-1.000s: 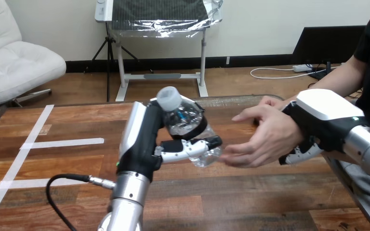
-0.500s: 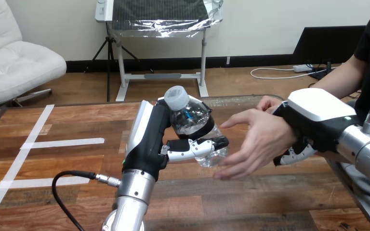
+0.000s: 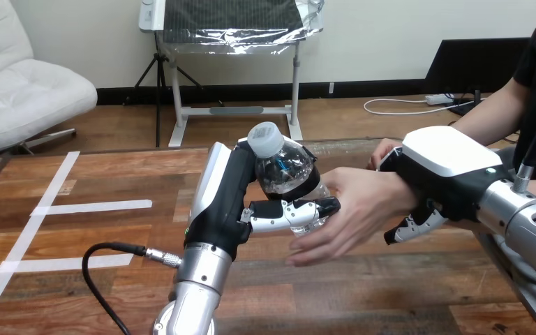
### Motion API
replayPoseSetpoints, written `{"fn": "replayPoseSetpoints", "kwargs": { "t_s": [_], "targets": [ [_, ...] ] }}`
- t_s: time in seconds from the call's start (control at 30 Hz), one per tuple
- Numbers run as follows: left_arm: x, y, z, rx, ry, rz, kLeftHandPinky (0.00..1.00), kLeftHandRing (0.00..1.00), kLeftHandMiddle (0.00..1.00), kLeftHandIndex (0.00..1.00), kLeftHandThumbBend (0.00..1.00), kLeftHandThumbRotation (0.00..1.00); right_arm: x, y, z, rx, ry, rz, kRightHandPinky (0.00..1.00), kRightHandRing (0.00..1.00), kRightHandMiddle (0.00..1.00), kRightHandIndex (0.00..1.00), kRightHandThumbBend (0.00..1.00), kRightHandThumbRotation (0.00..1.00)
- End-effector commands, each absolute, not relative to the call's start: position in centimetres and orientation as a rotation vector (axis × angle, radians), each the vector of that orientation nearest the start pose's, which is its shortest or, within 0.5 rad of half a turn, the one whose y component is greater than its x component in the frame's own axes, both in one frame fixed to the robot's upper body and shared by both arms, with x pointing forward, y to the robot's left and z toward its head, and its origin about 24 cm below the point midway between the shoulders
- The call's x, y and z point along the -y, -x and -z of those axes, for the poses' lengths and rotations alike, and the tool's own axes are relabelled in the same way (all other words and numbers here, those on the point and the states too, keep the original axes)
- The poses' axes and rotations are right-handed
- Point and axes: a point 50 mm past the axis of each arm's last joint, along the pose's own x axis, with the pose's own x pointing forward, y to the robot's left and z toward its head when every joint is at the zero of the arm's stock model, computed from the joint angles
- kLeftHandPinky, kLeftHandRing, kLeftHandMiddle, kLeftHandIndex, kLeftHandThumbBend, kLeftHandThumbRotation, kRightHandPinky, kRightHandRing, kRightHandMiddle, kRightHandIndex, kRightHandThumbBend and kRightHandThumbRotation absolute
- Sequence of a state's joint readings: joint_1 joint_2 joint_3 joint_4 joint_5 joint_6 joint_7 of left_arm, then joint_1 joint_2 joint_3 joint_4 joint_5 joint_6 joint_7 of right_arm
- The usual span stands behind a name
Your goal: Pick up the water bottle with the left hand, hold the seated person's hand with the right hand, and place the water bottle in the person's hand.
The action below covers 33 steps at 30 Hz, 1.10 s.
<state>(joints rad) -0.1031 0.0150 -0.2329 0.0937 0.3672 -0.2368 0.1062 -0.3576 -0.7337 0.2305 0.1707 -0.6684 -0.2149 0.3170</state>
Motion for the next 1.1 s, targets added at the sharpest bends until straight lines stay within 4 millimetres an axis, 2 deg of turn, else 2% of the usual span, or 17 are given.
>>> {"fn": "replayPoseSetpoints", "kwargs": {
  "t_s": [0.0, 1.07],
  "targets": [
    [-6.2, -27.5, -10.0, 0.456, -0.318, 0.228, 0.36, 0.38, 0.42, 0.49, 0.58, 0.00, 20.6, -31.3, -13.3, 0.174, 1.474, -0.440, 0.30, 0.38, 0.47, 0.43, 0.74, 0.00],
    [-2.2, -27.0, -11.2, 0.485, -0.255, 0.301, 0.36, 0.38, 0.43, 0.48, 0.58, 0.00, 20.6, -31.1, -13.4, 0.172, 1.471, -0.438, 0.31, 0.39, 0.48, 0.45, 0.74, 0.00]
  ]
}}
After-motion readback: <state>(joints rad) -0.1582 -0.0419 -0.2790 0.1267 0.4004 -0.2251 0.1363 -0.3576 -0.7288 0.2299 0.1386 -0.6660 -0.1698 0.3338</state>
